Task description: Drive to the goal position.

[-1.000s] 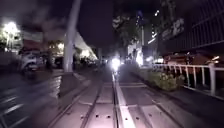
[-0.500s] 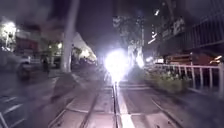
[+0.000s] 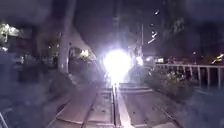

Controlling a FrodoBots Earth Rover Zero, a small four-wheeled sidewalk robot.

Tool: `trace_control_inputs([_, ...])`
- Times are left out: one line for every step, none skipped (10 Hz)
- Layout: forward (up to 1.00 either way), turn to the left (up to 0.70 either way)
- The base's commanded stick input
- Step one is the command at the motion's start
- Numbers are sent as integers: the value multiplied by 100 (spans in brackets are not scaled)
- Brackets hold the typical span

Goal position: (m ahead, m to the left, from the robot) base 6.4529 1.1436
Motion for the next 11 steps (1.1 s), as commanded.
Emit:
trace_control_inputs([45,0])
trace_control_inputs([45,0])
trace_control_inputs([45,0])
trace_control_inputs([45,0])
trace_control_inputs([45,0])
trace_control_inputs([45,0])
trace_control_inputs([45,0])
trace_control_inputs([45,0])
trace_control_inputs([45,0])
trace_control_inputs([45,0])
trace_control_inputs([45,0])
